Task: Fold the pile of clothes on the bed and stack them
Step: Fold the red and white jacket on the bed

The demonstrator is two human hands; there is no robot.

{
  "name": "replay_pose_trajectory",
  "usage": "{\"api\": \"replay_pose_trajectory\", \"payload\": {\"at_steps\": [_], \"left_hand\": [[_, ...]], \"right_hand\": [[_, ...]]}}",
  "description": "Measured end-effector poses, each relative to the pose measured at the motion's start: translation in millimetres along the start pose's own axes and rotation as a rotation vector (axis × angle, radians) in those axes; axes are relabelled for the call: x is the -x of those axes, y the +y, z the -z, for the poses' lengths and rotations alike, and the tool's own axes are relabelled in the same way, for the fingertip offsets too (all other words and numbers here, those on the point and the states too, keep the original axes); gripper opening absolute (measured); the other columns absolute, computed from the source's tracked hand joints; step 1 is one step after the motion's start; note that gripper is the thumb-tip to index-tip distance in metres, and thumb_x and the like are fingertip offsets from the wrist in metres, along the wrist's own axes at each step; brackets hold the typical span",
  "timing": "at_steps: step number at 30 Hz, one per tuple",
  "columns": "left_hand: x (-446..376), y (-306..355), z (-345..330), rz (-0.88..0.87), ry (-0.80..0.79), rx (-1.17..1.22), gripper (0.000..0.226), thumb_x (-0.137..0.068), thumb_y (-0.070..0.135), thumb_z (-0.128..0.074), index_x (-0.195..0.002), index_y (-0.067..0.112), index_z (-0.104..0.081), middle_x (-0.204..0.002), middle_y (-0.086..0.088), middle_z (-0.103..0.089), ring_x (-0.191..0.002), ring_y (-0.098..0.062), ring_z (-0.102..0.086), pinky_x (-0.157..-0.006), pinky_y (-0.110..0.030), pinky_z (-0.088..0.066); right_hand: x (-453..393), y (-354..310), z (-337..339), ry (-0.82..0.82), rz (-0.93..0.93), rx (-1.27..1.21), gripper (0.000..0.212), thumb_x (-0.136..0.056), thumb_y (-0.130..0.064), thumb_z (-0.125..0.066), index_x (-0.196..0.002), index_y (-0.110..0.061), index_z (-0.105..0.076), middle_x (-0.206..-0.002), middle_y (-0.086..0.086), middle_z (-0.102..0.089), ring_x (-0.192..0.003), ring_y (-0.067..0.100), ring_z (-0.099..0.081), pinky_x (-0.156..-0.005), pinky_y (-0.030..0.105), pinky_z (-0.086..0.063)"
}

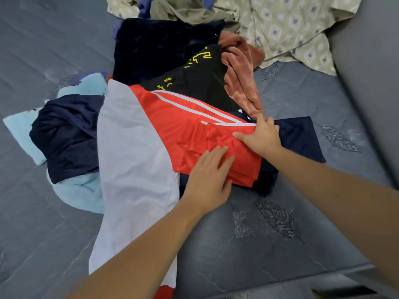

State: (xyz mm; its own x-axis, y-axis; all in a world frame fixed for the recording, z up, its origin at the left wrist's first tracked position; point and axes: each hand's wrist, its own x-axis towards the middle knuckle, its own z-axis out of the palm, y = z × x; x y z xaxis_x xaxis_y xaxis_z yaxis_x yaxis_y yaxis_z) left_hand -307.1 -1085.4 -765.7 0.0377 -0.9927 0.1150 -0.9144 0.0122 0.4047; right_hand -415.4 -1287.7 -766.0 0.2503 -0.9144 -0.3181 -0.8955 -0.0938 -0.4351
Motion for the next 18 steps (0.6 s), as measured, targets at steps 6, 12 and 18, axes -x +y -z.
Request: {"api": "replay_pose_trajectory", "payload": {"at_steps": [6,12,18], "left_hand": [[-13.3,46.8,-67.5,0.183,-0.233,-0.227,0.111,-0.089,0.066,-0.061,-0.167,0.017,0.001,-0.173,-0.020,0.007,-0.161,-0.038,0.008,-0.128,-0.058,0.001],[-24.7,55.7,-79.8,0.258,-0.166,-0.267,0.078,-0.104,0.046,-0.046,-0.167,0.017,-0.011,-0.174,-0.019,-0.004,-0.161,-0.038,-0.001,-0.128,-0.060,-0.004],[-21.5,53.9,-63.0,0.274,-0.110,-0.098,0.069,-0.107,0.039,-0.037,-0.167,0.012,-0.015,-0.175,-0.011,-0.008,-0.162,-0.029,-0.005,-0.129,-0.052,-0.013]], "right_hand": [[-14.5,22.1,13.0,-0.008,-0.176,-0.434,0.052,-0.073,-0.035,-0.092,-0.114,-0.022,-0.064,-0.121,0.003,-0.067,-0.100,0.016,-0.065,-0.090,0.034,-0.055],[-13.6,40.2,13.2,-0.200,-0.234,-0.664,0.035,-0.082,-0.034,-0.085,-0.109,-0.015,-0.073,-0.103,0.004,-0.078,-0.094,0.020,-0.075,-0.071,0.043,-0.066],[0.4,32.5,25.8,-0.234,-0.203,-0.831,0.023,-0.091,-0.032,-0.078,-0.110,-0.020,-0.073,-0.104,0.002,-0.078,-0.094,0.019,-0.075,-0.058,0.034,-0.062]]}}
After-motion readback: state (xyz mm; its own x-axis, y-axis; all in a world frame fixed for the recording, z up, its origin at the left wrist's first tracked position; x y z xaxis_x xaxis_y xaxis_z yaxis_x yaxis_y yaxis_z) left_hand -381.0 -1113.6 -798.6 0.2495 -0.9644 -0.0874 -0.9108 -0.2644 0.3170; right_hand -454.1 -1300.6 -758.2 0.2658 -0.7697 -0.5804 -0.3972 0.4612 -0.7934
